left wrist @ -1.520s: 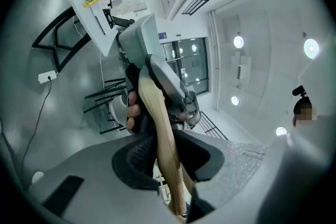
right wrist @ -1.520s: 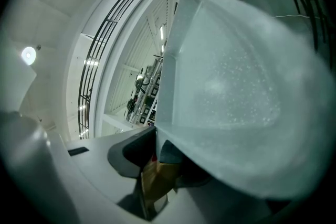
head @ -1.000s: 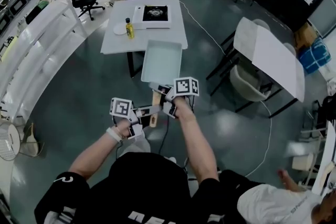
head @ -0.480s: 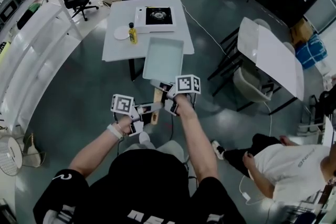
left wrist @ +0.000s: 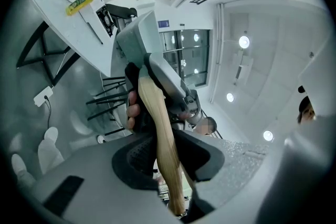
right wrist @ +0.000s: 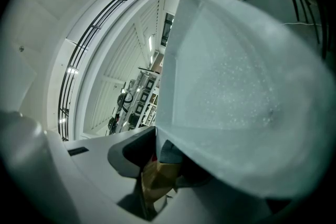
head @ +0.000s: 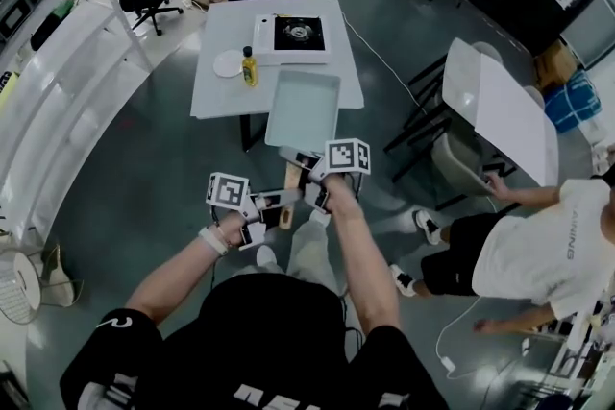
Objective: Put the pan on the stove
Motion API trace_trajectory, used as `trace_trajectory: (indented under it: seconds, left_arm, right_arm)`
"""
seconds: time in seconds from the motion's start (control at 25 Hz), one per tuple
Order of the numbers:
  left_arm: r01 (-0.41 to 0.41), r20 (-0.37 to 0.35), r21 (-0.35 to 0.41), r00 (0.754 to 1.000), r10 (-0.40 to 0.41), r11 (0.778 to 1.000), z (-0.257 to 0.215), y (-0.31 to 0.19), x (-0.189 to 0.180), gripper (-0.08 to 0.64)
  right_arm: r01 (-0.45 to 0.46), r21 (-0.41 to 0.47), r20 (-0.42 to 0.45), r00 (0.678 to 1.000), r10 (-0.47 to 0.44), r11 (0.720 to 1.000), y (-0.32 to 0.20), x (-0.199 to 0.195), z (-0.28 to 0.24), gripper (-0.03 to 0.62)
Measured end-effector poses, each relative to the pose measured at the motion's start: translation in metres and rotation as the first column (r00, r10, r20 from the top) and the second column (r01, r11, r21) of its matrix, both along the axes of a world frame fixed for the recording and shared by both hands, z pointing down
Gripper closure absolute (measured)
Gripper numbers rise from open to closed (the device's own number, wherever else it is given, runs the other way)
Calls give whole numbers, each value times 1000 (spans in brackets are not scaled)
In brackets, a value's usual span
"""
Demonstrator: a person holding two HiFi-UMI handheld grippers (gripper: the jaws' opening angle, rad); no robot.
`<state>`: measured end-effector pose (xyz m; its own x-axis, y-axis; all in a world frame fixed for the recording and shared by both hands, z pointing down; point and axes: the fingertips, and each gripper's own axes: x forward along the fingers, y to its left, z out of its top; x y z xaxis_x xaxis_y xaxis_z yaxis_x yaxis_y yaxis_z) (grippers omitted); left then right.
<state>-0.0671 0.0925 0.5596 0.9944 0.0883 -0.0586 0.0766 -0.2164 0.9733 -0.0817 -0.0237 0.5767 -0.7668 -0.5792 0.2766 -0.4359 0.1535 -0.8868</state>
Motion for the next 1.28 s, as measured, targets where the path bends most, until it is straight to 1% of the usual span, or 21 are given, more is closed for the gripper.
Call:
trace_trajectory:
  seconds: [0.12,0.24,0.28,0.36,0.4,0.56,0.8,0.96,1.04,1.16,1.28]
  left_arm:
    - [9,-8,3,1000,-9,1000,1,-19,6,462]
    - [29,48,66,998,-32,997,11,-48,11,462]
    - [36,44,50,998,-38,998,12,-56,16,462]
    - [46,9,3,999,-46,999,8,-71,28,462]
    - [52,6,-5,999,-52,999,8,-81,33,462]
    - [71,25,-27,997,-70,997,11,-127,52,462]
    - [86,10,-43,996,-86,995,2,-184,94,462]
    - [91,20,-26,996,-90,996,-1,-213,118,462]
    - [90,20,-25,996,-90,996,-4,-225,131,462]
    - [92,38,-1,995,-91,996,-2,-240,149,462]
    - [96,43,2,994,-96,995,0,-249,169,462]
  right_arm:
    - [19,7,18,1000,-19,1000,-19,1,2,479]
    - [36,3,18,999,-37,999,-43,9,6,479]
    - [43,2,18,999,-43,999,-51,12,7,479]
    - [58,1,19,998,-58,998,-70,20,10,479]
    - [66,1,23,998,-66,998,-80,24,10,479]
    - [87,-3,32,996,-87,996,-127,40,12,479]
    - [107,-14,41,993,-106,994,-184,78,8,479]
    - [112,-34,20,994,-111,993,-211,103,8,479]
    - [116,-29,34,993,-115,993,-223,115,6,479]
    - [123,-17,51,991,-122,992,-238,132,4,479]
    - [125,-24,48,991,-124,992,-246,152,5,479]
